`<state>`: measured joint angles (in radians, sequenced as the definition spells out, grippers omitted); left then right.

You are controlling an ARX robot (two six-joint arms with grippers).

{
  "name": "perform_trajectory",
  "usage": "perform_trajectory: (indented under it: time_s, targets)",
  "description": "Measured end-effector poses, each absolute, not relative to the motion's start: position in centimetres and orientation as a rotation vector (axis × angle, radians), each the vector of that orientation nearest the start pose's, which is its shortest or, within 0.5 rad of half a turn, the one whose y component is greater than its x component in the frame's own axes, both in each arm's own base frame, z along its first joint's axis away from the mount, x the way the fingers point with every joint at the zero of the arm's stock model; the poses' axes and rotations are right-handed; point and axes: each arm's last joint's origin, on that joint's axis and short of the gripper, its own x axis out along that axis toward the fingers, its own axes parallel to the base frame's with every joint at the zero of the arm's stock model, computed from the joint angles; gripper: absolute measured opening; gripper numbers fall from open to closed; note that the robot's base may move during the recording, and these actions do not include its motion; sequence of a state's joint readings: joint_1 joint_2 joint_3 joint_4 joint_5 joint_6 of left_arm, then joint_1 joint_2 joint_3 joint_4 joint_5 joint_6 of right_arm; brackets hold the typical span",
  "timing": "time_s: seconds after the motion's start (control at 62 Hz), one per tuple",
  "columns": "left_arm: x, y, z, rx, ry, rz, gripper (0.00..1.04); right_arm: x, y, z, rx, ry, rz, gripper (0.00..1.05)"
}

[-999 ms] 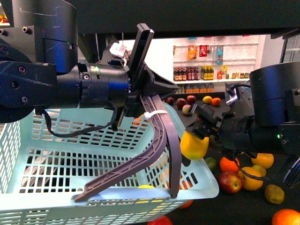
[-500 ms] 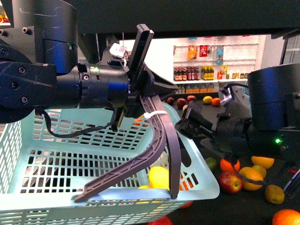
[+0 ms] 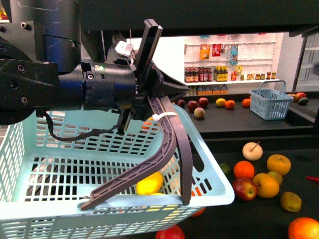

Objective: Pick lemon from shelf

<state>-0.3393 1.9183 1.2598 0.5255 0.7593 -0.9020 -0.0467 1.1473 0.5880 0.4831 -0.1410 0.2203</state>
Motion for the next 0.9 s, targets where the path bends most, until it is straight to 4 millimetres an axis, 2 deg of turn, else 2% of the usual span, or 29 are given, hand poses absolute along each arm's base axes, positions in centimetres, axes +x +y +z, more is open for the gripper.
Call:
perform_trajectory:
  time_s: [0.064, 0.145, 0.161, 0.21, 0.29, 0.387, 0.484, 0.564, 0.758, 0.903]
  targets:
    - [39.7, -16.1, 23.8, -0.834, 0.621, -0.959, 0.06, 21.5, -1.3, 25.7, 0.231, 0.101, 0.046, 0.97]
    - [39.7, -16.1, 23.8, -0.835, 0.621, -0.960, 0.06, 18.5, -1.3, 25.3, 0.229, 0.113, 0.012, 0.97]
    - [39.7, -16.2, 23.8, -0.834, 0.622, -0.960, 0.06, 17.0, -1.1, 24.9, 0.213, 0.115, -0.001, 0.97]
    - [39.7, -16.2, 23.8, -0.835, 0.622, -0.960, 0.06, 15.6, -0.8, 24.6, 0.191, 0.107, -0.011, 0.97]
    - [39.7, -16.1, 23.8, -0.836, 0.622, -0.959, 0.06, 13.4, -0.2, 23.4, 0.098, 0.045, -0.008, 0.84]
    - [39.7, -16.1, 23.8, -0.834, 0.621, -0.959, 0.06, 11.0, 0.0, 20.9, 0.044, 0.043, 0.004, 0.67]
    - [39.7, -16.2, 23.8, -0.835, 0.623, -0.960, 0.06, 10.0, 0.0, 19.4, 0.025, 0.022, -0.001, 0.51]
    - [39.7, -16.2, 23.8, -0.835, 0.623, -0.960, 0.06, 9.8, 0.0, 19.0, 0.014, 0.009, -0.001, 0.34]
    - [39.7, -16.2, 23.8, -0.835, 0.622, -0.960, 0.06, 9.8, 0.0, 18.3, 0.005, 0.006, 0.000, 0.02]
    - [39.7, -16.2, 23.7, -0.835, 0.623, -0.960, 0.06, 9.8, 0.0, 17.9, 0.004, 0.005, -0.001, 0.03]
